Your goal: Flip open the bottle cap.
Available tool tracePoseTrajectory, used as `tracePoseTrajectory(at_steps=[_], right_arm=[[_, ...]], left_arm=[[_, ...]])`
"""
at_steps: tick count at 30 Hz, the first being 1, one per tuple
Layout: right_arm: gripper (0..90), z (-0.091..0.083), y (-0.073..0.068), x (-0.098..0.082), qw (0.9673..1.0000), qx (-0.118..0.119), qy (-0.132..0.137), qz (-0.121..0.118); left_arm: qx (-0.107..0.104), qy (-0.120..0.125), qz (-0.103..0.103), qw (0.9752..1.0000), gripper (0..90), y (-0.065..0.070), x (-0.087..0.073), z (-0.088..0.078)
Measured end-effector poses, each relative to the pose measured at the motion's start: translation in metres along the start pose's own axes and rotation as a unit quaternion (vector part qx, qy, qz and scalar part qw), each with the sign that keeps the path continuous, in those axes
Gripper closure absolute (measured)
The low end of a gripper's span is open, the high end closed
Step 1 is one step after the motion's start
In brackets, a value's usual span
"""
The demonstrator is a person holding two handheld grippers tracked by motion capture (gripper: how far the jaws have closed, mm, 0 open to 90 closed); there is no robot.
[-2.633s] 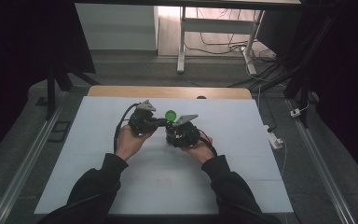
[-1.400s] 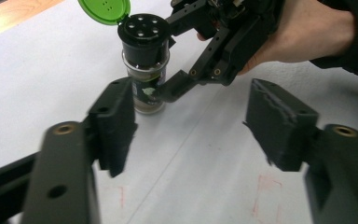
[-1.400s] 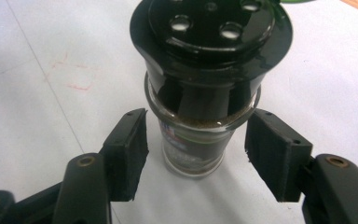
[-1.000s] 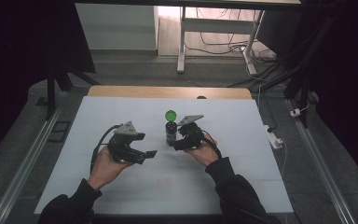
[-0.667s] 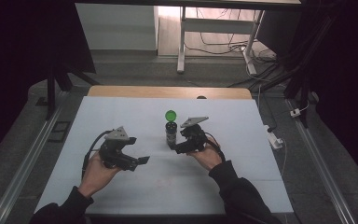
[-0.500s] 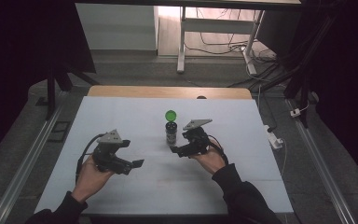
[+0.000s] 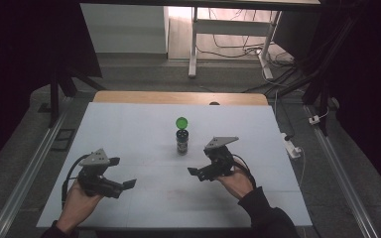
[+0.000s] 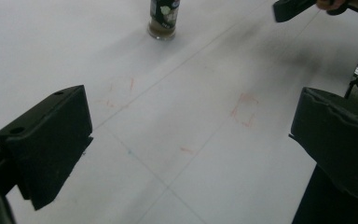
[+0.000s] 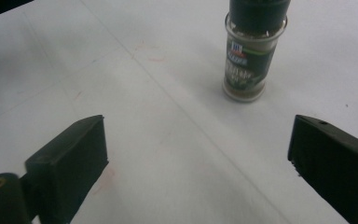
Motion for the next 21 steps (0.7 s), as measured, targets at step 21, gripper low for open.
tracePoseTrajectory(at_steps=[21], right_arm=[[0.0, -0.082, 0.004, -0.038, 0.9960, -0.079, 0.030, 0.031]], left_arm=[[0.055, 0.003, -0.016, 0.9983, 0.0, -0.009, -0.045, -0.046]])
Point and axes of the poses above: each handheld gripper's, and its own axes: z roughly forward along the jaws, x roughly out of its top, y roughly to its right, the point moved 9 cm from there along z, roughly forward along the jaws, and after that the axes turned 8 degrees about y, right-handed, at the moved point
